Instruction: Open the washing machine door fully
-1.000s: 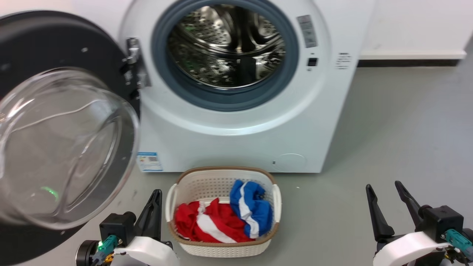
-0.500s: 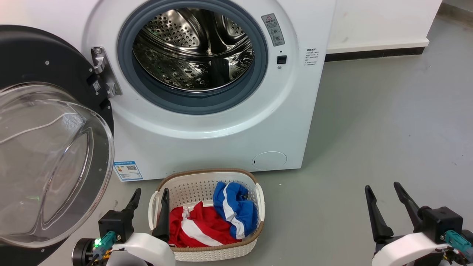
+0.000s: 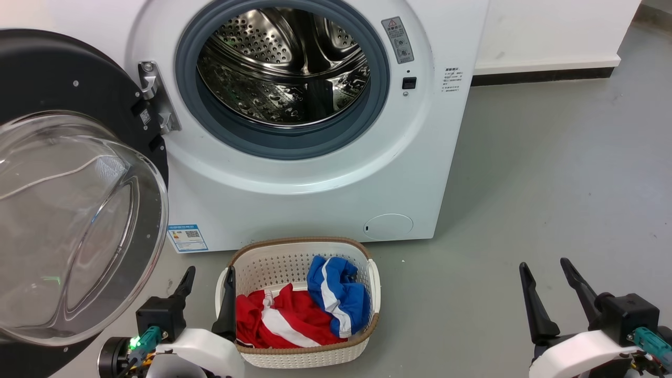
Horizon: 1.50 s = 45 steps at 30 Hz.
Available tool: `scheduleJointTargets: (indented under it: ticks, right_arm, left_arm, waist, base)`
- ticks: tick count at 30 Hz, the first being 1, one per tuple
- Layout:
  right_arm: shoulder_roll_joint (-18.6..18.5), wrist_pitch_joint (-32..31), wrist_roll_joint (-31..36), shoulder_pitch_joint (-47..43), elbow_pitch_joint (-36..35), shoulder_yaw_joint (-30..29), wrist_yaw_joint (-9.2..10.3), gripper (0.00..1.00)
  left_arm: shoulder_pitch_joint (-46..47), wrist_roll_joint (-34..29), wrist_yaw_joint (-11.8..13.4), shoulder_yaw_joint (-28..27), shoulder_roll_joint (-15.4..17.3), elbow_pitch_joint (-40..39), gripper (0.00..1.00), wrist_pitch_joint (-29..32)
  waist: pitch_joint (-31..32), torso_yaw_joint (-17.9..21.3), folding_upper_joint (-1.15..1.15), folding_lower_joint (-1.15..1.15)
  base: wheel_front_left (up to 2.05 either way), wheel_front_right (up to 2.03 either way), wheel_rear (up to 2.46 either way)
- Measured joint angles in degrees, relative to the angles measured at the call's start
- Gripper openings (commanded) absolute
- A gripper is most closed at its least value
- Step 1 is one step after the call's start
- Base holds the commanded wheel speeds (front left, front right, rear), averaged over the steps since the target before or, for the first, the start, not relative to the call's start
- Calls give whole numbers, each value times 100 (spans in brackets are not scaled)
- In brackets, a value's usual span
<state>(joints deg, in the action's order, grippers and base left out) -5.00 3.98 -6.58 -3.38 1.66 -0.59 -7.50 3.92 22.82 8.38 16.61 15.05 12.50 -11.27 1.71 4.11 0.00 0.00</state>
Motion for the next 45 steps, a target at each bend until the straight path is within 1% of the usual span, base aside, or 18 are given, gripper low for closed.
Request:
scheduleJointTargets:
  ticks: [16,17,21,32,45]
  right_arm:
    - [27,-7,0,-4,0,4,0,100]
    - [31,-7,0,-4,0,2,0,0]
    - [42,-22,-34,-98,189,9,0,0]
    - [63,-181,-1274,-49,359,-77,0,0]
    - [94,-330,-2560,125,499,-164,1,0]
  left_arm:
    - [25,47,19,29,54,62,100,-29]
    - [31,47,20,32,55,59,0,-33]
    - [-114,97,15,44,-12,208,0,3]
    - [-133,1089,-211,-277,-177,234,0,255]
    - [-104,2125,-446,-635,-358,229,0,532]
  waist:
    - [7,11,0,0]
    - [8,12,0,0]
    - [6,10,0,0]
    - [-11,-28,0,0]
    - [-31,-72,0,0]
  base:
    - [0,0,0]
    - [0,0,0]
    - [0,0,0]
    - [0,0,0]
    - [0,0,0]
